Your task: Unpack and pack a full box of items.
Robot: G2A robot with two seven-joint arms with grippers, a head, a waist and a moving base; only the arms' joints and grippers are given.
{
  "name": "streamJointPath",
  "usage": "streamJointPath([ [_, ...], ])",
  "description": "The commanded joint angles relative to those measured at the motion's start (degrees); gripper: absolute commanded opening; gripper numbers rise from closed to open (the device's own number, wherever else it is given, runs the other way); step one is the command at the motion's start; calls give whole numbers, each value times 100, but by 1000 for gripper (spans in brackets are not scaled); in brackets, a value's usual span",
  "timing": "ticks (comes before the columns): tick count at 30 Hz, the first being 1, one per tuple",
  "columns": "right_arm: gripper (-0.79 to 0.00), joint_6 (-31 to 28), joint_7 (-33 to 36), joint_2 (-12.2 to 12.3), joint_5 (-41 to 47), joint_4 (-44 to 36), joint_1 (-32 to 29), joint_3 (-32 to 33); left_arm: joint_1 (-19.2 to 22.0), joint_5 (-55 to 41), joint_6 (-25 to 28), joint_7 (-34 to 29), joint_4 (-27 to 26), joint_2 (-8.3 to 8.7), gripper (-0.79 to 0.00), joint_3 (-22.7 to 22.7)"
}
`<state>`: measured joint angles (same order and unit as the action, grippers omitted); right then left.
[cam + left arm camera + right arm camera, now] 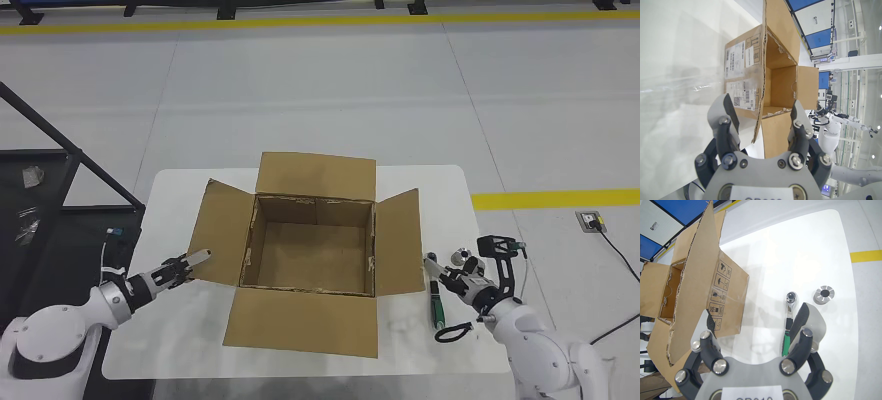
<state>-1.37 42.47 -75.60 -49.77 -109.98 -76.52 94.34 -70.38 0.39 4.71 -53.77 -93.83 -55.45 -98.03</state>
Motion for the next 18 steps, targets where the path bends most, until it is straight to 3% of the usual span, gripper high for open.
streamJointPath([
  [1, 0, 20, -24, 10, 44, -7, -15, 11, -14, 22, -10, 46, -32, 5, -785, 24],
  [18, 0, 145, 70, 94, -48, 56, 135, -170, -136, -98, -242, 571, -74, 27, -785, 29],
])
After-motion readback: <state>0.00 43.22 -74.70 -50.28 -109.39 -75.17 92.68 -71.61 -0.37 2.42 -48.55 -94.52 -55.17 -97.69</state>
